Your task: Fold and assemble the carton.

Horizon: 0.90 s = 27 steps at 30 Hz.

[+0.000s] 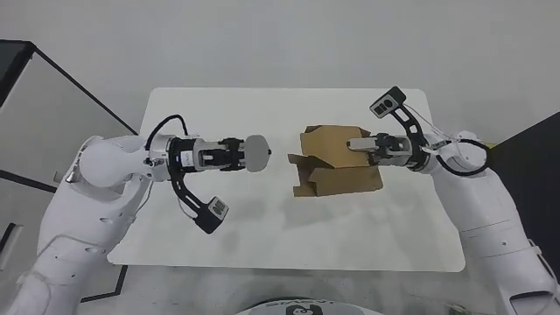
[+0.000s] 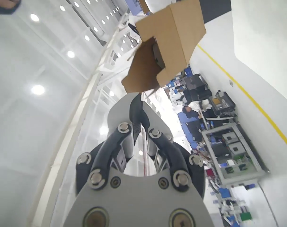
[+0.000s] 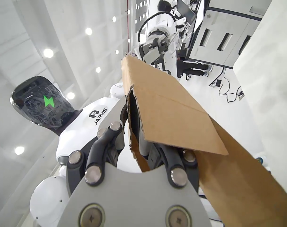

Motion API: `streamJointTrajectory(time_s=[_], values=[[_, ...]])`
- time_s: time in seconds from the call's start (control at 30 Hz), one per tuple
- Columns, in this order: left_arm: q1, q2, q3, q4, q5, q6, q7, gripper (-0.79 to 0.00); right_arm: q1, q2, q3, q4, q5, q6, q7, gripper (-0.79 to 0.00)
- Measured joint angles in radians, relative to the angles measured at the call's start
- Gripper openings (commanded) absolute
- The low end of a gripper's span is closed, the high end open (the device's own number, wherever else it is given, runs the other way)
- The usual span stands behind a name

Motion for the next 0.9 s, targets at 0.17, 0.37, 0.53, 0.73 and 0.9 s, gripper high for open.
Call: streamJointTrajectory(time_s=[0.17,0.37,0.53,0.73,0.9], values=[[0.0,0.0,0.002,0.001,-0.003,0.014,0.001,-0.785,0.0,0.0,0.0,0.0,0.001,0.0,0.0,-0.785],[0.026,0.004,-0.038,-0.005,-0.223,-0.357,-0.113,-0.785,0.0,0.0,0.0,0.0,0.001,0.0,0.0,-0.785],[0.028,0.003,-0.043,-0.022,-0.329,-0.497,-0.117,-0.785,0.0,0.0,0.0,0.0,0.001,0.0,0.0,-0.785],[0.037,0.002,-0.047,-0.031,-0.345,-0.538,-0.175,-0.785,0.0,0.0,0.0,0.0,0.001,0.0,0.0,-0.785],[0.038,0.0,-0.073,-0.013,-0.625,-0.902,-0.355,-0.785,0.0,0.0,0.0,0.0,0.001,0.0,0.0,-0.785]])
